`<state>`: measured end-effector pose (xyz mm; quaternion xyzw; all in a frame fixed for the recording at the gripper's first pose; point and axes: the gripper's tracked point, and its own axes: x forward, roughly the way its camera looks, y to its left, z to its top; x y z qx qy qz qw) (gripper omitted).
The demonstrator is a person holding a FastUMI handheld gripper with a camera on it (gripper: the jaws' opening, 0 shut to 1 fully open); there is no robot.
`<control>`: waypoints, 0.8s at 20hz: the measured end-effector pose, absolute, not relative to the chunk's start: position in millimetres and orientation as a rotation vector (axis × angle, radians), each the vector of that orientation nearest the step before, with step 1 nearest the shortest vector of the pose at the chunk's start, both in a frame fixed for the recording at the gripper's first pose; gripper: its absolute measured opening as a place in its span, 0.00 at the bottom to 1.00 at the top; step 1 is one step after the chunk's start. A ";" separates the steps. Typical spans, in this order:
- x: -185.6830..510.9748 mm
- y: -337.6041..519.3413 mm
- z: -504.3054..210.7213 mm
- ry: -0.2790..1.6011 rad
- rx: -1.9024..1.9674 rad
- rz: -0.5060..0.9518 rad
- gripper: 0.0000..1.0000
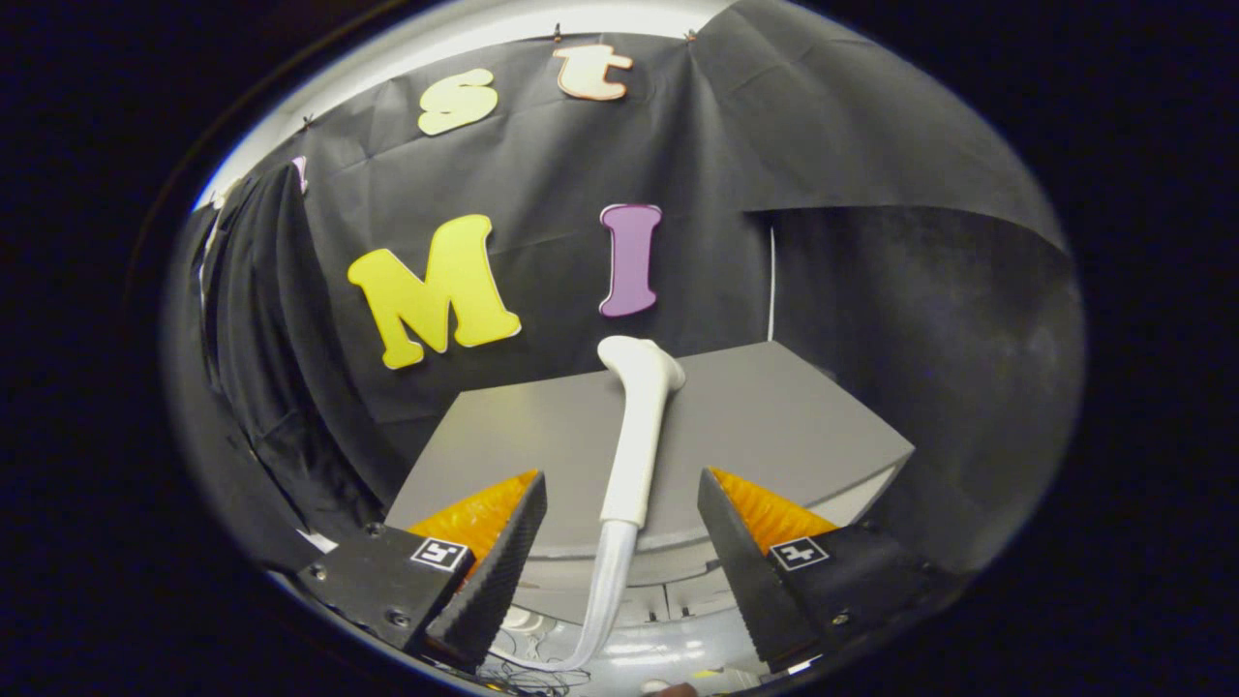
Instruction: Iron the clothes twice with a garment steamer, once on the left side and once on the right side.
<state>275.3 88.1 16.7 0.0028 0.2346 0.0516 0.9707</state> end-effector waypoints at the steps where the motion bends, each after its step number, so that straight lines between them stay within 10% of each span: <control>1: 288.7 85.9 13.1 0.507 0.005 0.102 0.98; 16: 363.0 97.2 -46.6 0.819 0.006 0.090 0.73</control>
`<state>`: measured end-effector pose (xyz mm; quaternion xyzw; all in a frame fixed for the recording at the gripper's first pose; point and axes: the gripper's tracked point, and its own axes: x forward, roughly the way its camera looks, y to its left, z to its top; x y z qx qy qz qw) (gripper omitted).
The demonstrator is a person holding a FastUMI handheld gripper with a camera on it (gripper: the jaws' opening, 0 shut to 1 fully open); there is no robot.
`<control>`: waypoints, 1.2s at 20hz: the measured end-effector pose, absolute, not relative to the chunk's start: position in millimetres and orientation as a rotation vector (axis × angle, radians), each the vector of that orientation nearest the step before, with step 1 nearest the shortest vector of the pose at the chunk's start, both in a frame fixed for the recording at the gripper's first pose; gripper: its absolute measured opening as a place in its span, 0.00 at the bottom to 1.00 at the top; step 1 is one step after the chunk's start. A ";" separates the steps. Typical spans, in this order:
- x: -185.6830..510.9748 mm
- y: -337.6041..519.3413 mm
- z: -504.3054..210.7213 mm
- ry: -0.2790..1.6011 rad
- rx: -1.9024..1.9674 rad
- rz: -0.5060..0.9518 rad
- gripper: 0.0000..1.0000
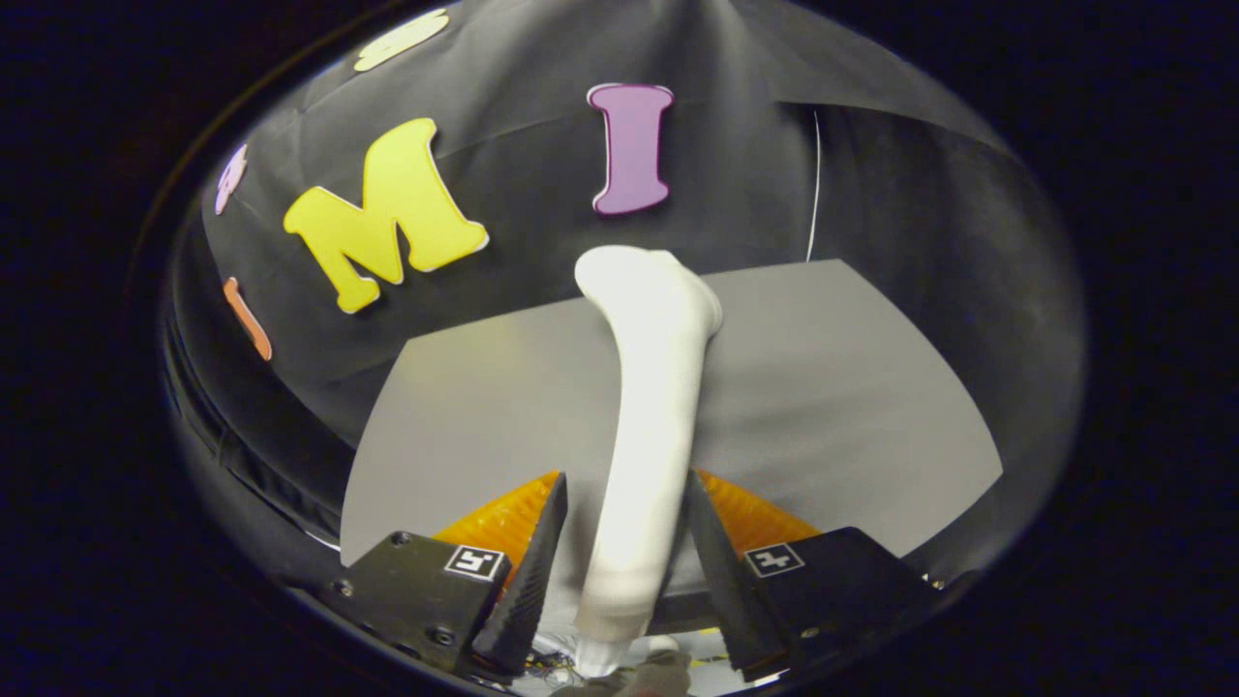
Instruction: Iron the clothes twice with a garment steamer, once on the left side and once on the right side.
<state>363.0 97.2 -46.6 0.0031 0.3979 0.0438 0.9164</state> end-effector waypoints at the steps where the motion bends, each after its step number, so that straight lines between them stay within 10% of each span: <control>1: 367.4 96.7 -49.4 0.825 -0.009 0.080 0.67; 10: 365.9 90.1 -45.0 0.777 0.123 -0.012 0.36; 24: 268.7 174.0 94.4 0.364 0.342 0.247 0.33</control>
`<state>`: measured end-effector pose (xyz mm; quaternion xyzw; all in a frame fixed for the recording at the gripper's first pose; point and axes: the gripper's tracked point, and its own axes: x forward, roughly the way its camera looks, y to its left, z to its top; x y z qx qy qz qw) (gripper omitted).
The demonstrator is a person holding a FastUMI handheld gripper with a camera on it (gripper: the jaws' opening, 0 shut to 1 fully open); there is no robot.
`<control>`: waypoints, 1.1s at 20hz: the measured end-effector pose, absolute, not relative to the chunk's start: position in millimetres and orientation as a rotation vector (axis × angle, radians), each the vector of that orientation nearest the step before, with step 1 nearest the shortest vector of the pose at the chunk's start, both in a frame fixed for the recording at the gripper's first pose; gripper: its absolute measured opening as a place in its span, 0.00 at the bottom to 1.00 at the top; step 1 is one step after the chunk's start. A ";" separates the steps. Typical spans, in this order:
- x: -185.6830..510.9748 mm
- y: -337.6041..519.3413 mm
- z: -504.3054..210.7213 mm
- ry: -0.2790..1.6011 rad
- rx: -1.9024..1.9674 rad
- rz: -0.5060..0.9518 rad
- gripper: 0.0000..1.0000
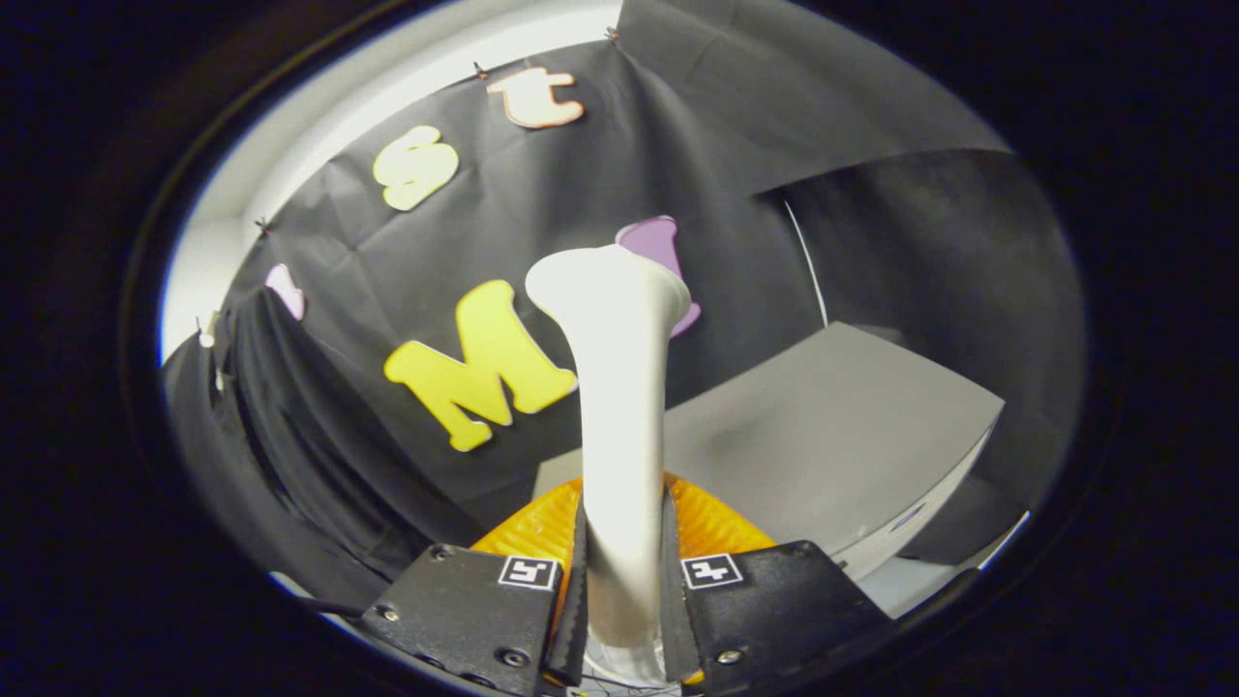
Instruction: Iron the clothes twice with a garment steamer, once on the left side and once on the right side.
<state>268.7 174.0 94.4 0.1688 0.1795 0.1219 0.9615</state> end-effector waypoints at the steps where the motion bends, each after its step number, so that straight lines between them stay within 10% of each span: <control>1: 257.1 185.8 103.4 0.337 0.342 0.272 0.33; 22: 70.9 445.5 203.1 -0.138 0.096 0.466 0.33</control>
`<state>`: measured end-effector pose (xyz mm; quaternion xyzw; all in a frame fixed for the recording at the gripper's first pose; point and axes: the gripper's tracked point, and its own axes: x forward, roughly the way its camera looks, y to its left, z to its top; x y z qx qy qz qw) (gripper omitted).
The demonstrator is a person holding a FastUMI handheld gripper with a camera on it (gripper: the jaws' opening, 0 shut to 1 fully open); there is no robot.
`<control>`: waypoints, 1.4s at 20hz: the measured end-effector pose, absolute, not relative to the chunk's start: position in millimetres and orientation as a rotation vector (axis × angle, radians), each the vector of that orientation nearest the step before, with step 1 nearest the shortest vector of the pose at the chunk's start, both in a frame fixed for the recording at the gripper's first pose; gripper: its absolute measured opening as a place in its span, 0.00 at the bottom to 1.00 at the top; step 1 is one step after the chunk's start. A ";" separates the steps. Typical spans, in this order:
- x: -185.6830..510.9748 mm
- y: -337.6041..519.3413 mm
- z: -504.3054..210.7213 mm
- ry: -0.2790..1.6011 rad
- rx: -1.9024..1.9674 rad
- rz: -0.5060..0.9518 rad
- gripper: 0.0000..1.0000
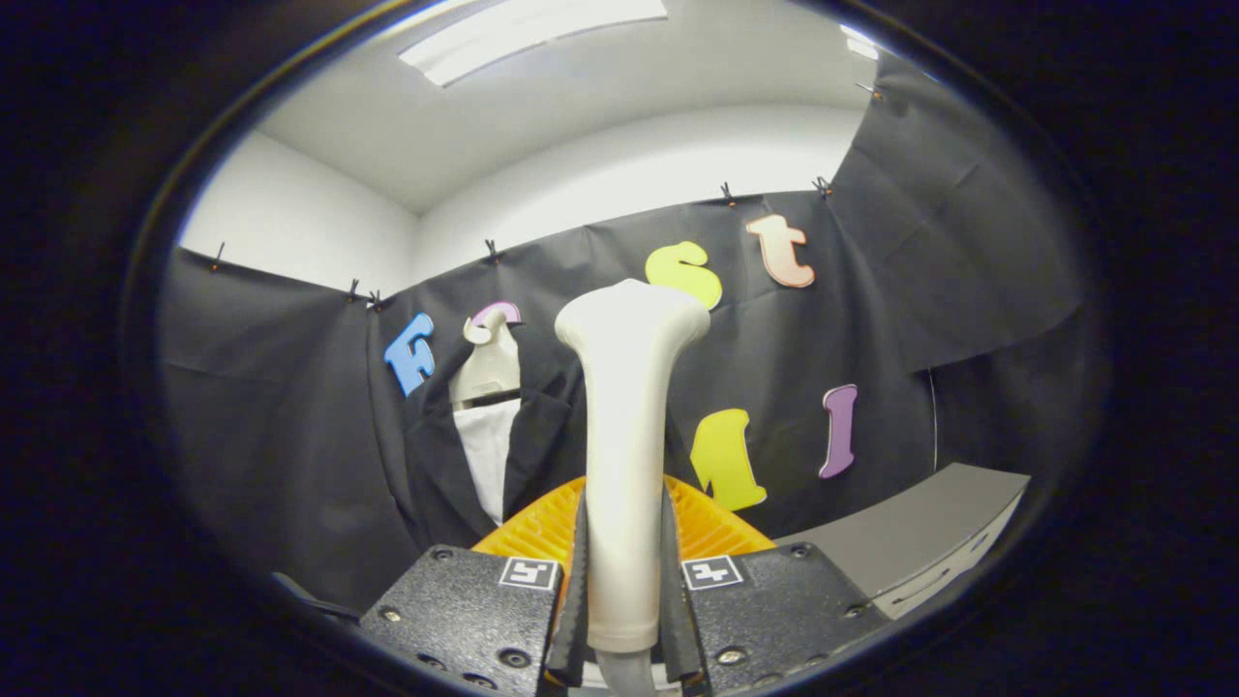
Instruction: Iron the clothes twice with a garment steamer, once on the left side and once on the right side.
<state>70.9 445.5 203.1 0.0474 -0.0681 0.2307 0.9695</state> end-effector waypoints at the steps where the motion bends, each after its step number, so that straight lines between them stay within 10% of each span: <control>1: 72.3 453.5 201.0 -0.148 0.085 0.475 0.33; 28: 95.1 484.2 45.4 0.097 -0.038 0.545 0.34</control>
